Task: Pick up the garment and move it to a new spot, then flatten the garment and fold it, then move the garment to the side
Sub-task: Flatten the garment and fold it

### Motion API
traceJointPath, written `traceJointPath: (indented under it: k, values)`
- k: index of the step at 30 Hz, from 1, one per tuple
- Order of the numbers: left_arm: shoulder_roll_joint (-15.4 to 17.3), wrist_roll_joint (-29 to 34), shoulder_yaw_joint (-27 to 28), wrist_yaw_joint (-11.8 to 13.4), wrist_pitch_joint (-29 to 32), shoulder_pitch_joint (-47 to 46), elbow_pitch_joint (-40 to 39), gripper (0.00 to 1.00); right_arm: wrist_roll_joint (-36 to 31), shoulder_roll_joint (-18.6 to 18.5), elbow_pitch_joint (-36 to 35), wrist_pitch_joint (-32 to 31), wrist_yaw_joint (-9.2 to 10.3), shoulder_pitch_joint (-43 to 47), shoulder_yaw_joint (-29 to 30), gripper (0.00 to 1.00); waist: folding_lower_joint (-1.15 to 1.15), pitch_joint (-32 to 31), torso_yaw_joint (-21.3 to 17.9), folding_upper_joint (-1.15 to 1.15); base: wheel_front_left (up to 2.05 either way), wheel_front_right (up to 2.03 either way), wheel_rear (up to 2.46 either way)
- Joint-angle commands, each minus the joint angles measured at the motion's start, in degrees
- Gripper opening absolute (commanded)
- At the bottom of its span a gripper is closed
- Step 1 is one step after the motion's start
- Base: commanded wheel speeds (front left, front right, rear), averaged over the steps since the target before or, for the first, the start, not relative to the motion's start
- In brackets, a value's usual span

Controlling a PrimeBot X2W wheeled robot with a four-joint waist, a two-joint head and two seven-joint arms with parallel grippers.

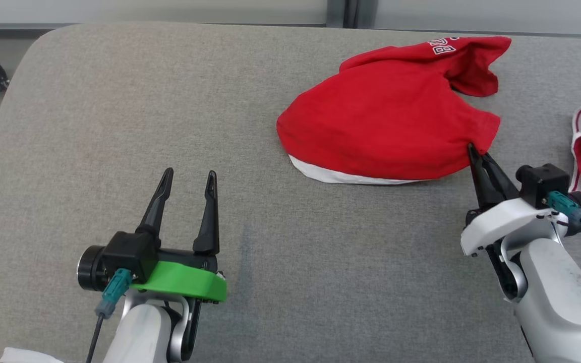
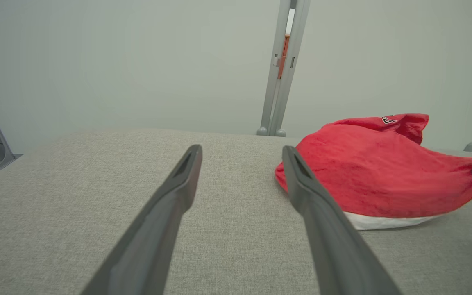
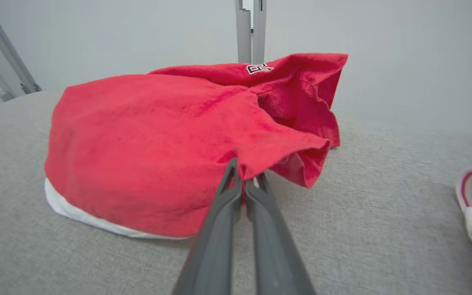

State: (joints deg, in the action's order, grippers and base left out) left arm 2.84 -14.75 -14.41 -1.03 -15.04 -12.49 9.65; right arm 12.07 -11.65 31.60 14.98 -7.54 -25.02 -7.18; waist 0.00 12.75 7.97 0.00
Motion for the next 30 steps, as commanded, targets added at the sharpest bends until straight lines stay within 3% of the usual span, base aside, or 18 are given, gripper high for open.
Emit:
traceJointPath:
  k: [1, 7, 15, 18, 24, 30]
  values:
    - [0.12, 0.02, 0.48, 0.19, -0.16, 0.95, -0.09, 1.0, -0.84, -0.32, -1.99, 0.24, 0.12, 1.9, 0.89, 0.0, 0.0, -1.43, -1.81, 0.0, 0.0, 0.0, 0.0]
    - [0.12, 0.51, 1.17, -0.22, -0.17, 2.15, -0.26, 1.0, -3.19, -0.79, -13.39, -6.08, 0.12, 9.1, 5.17, 0.0, 0.0, -2.24, -4.13, 0.0, 0.0, 0.0, 0.0]
    - [0.12, -0.18, 0.07, -0.31, -0.16, 0.37, -0.73, 1.0, -1.17, -0.7, -25.68, -16.3, 0.11, 15.04, 8.01, 0.0, 0.0, -0.6, -3.38, 0.0, 0.0, 0.0, 0.0]
    - [0.14, -0.39, -0.39, -0.44, -0.16, -0.16, -0.53, 1.0, -2.52, -2.08, -24.29, -18.02, 0.12, 13.04, 9.8, 0.0, 0.0, 0.17, -2.26, 0.0, 0.0, 0.0, 0.0]
    - [0.13, -0.31, -0.54, -0.46, -0.16, -0.46, 0.0, 1.0, -6.12, -2.65, -15.12, -18.01, 0.11, 7.09, 12.55, 0.0, 0.0, 0.86, -0.08, 0.0, 0.0, 0.0, 0.0]
    - [0.13, -0.02, -0.79, -0.72, -0.16, -0.57, 0.35, 1.0, -9.33, -3.25, -4.55, -17.41, 0.11, 0.66, 10.86, 0.0, 0.0, 1.04, 1.52, 0.0, 0.0, 0.0, 0.0]
